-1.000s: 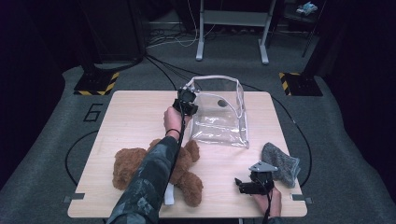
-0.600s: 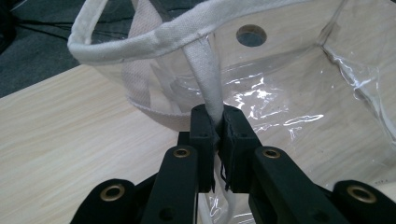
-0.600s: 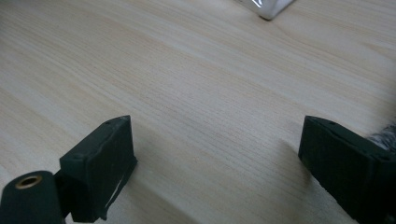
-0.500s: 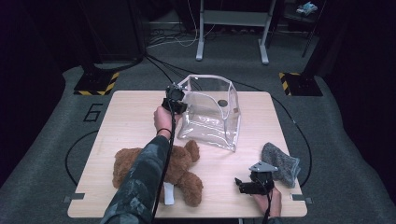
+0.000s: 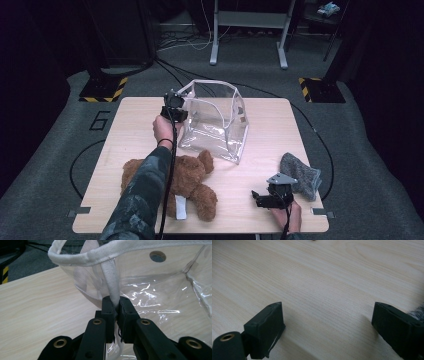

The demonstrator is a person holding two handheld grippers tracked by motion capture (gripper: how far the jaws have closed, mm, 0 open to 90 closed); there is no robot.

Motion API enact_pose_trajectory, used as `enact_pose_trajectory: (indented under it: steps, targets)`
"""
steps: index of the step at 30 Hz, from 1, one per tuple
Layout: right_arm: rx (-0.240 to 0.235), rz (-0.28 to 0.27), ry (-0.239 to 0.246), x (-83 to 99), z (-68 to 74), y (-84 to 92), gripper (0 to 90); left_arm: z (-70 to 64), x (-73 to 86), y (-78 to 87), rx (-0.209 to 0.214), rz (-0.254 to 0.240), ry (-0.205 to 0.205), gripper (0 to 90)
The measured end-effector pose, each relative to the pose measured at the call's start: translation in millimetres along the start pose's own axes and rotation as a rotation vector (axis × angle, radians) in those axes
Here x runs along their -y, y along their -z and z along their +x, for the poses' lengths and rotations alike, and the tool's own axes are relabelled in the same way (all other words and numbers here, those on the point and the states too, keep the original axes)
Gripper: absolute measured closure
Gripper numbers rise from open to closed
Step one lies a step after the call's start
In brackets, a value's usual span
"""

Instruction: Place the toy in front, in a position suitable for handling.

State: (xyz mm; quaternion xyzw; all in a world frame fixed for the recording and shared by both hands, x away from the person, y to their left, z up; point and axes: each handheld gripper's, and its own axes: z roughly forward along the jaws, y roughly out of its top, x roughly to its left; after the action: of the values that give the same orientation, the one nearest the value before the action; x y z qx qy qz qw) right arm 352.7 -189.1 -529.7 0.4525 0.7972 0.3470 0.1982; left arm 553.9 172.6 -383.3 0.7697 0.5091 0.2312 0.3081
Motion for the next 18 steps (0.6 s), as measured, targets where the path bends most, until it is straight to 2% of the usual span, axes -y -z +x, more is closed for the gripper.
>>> enact_pose_trajectory:
  steps: [6,8,12,13,18]
  targets:
    - [0.002,-0.004,-0.005,-0.2,0.3,-0.3,9.8,13.7,5.2,4.6,-0.019,0.004,0.024,83.6]
    - [0.003,-0.004,-0.005,-0.1,0.4,-0.3,9.8,16.3,6.9,5.5,-0.026,0.001,0.045,83.4]
    - [0.004,-0.004,0.002,0.1,-0.1,-0.2,9.8,23.5,9.5,7.5,-0.036,0.0,0.059,83.2]
    - [0.001,-0.003,-0.013,-0.1,1.0,0.0,9.9,24.6,9.9,8.0,-0.038,0.003,0.062,83.2]
    - [0.002,-0.002,-0.011,-0.1,1.0,0.1,9.9,33.7,13.0,11.6,-0.064,0.012,0.078,82.7]
